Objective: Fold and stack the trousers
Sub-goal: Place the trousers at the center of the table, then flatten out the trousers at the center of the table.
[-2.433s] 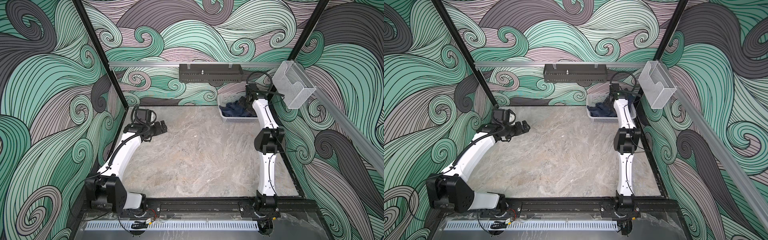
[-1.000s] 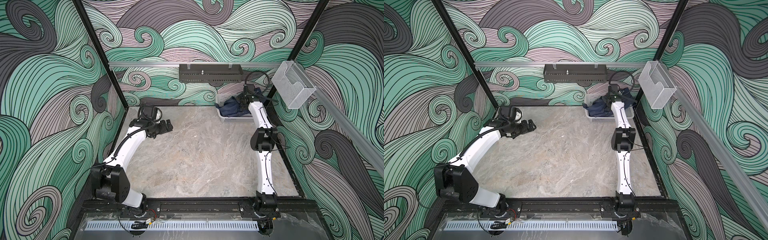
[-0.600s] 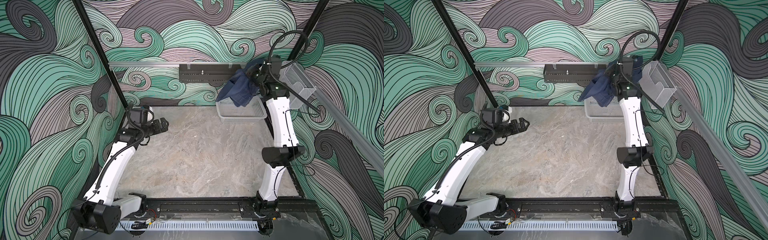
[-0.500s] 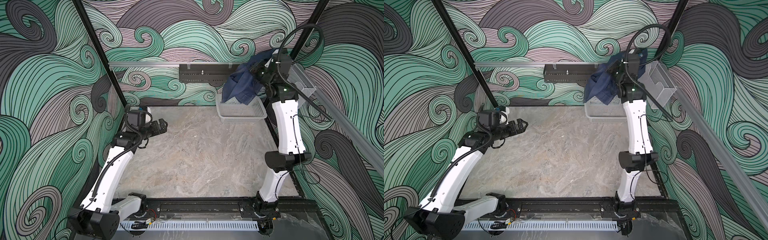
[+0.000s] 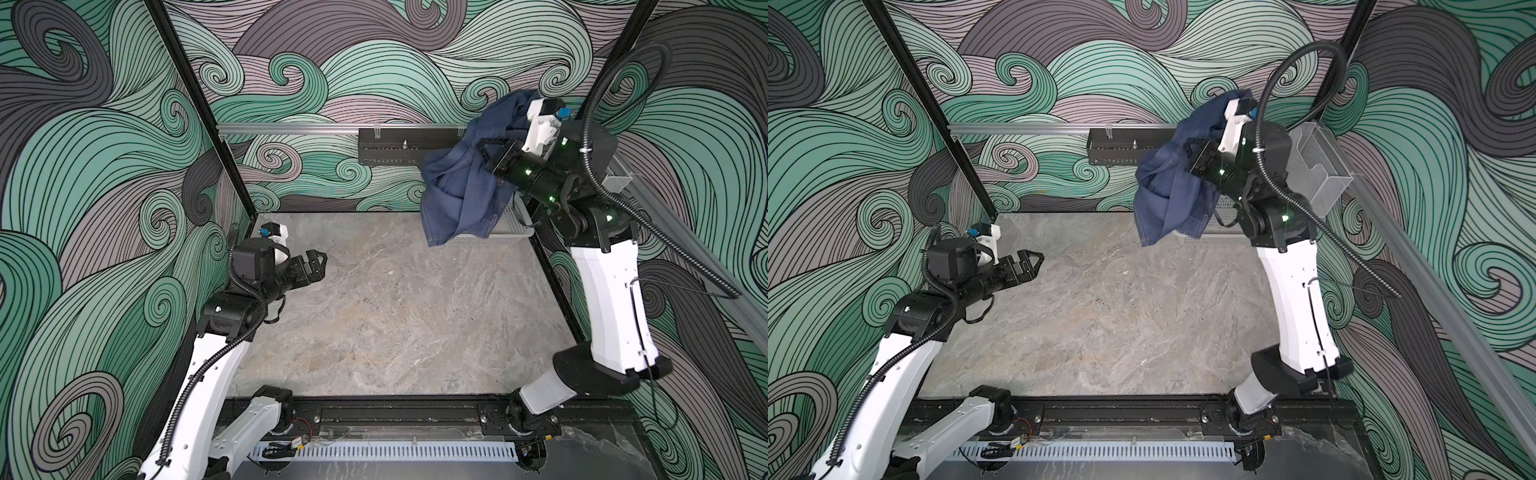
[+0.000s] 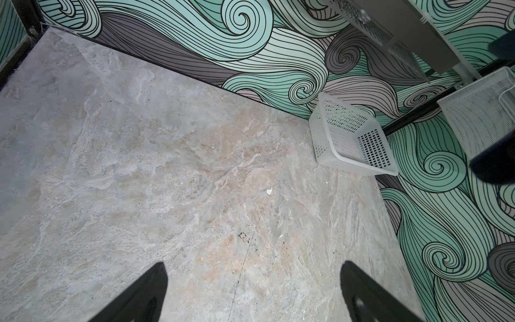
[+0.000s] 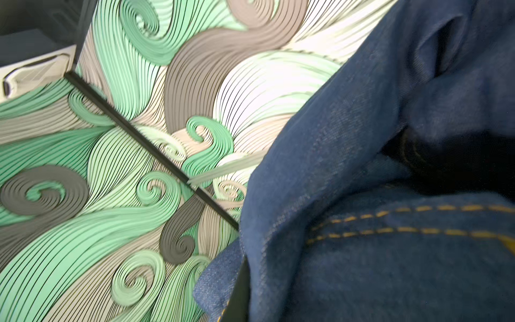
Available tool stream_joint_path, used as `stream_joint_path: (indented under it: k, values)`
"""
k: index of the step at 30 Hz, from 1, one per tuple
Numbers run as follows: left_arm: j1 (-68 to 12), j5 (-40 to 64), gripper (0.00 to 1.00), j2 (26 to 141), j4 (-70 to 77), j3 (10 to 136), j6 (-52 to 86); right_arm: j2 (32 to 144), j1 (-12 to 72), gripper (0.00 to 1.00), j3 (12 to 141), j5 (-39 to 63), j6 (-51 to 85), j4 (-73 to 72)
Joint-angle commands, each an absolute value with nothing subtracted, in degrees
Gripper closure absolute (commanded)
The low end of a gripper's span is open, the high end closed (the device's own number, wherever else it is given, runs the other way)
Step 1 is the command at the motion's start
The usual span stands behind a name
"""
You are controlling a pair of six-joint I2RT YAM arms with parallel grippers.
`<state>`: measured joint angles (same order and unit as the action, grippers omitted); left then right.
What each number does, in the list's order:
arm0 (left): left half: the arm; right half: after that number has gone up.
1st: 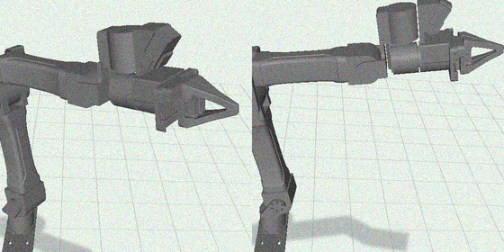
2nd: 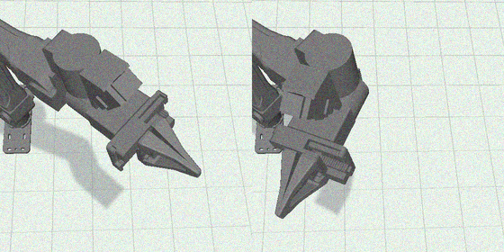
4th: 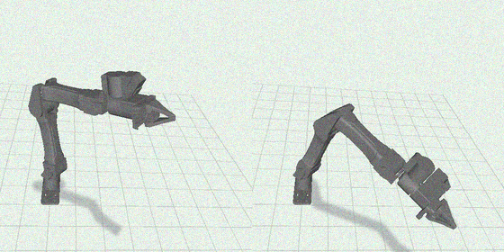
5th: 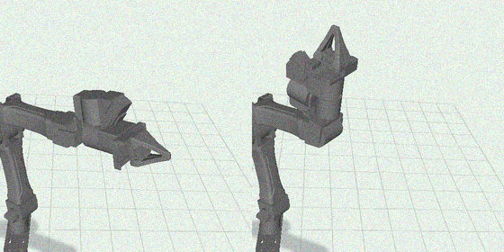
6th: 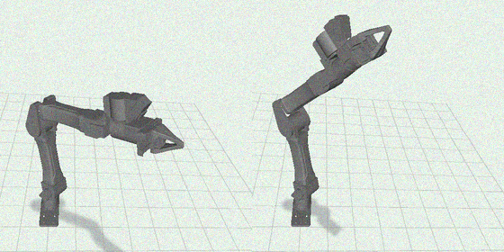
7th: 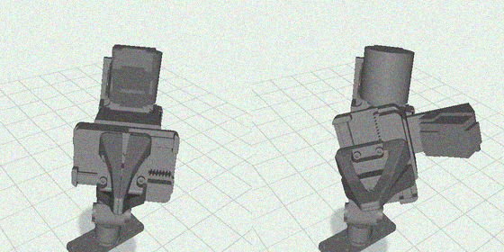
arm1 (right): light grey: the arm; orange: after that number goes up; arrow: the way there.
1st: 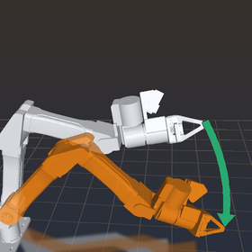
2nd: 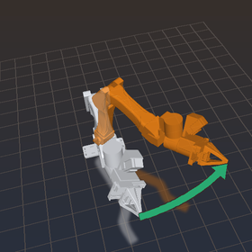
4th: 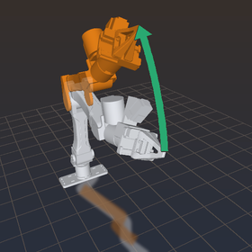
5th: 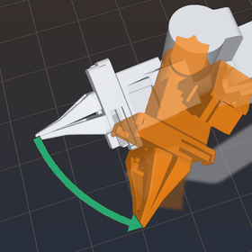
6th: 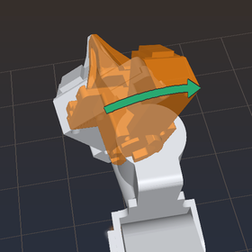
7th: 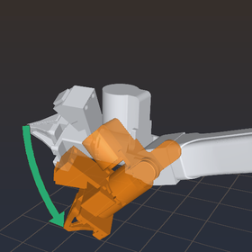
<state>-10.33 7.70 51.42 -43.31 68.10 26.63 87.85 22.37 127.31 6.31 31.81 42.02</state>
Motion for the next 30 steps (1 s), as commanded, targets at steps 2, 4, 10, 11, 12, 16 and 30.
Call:
stream_joint_path:
  k: [2, 4, 10, 11, 12, 16, 30]
  values:
    - [-10.5, 6.08, 0.01, 49.67, -47.76, 68.69, 26.27, 81.14, 29.4, 1.0, 108.89, 6.54, 32.23, 35.61]
    - [-10.55, 6.11, 0.01, 49.29, -48.8, 68.95, 25.91, 79.17, 32.49, 0.97, 100.21, 4.93, 33.18, 34.0]
    - [-10.55, 6.32, 0.01, 47.01, -50.65, 67.36, 25.78, 76.42, 37.66, 0.38, 79.77, -0.9, 36.02, 31.61]
    - [-10.55, 6.54, 0.01, 46.67, -51.08, 67.0, 25.82, 76.0, 37.71, 0.31, 77.61, -2.5, 36.2, 33.12]
    - [-10.55, 6.8, 0.01, 46.36, -51.59, 66.74, 25.6, 75.22, 37.72, 0.25, 76.26, -5.0, 36.3, 35.34]
    - [-10.54, 9.93, 0.01, 45.35, -53.4, 65.33, 24.17, 68.45, 37.75, 0.01, 73.86, -14.89, 34.91, 44.17]
    - [-25.06, 19.91, 0.08, 51.65, -44.15, 48.32, 36.52, 50.12, 37.62, 0.07, 49.98, -10.25, 44.65, 47.09]
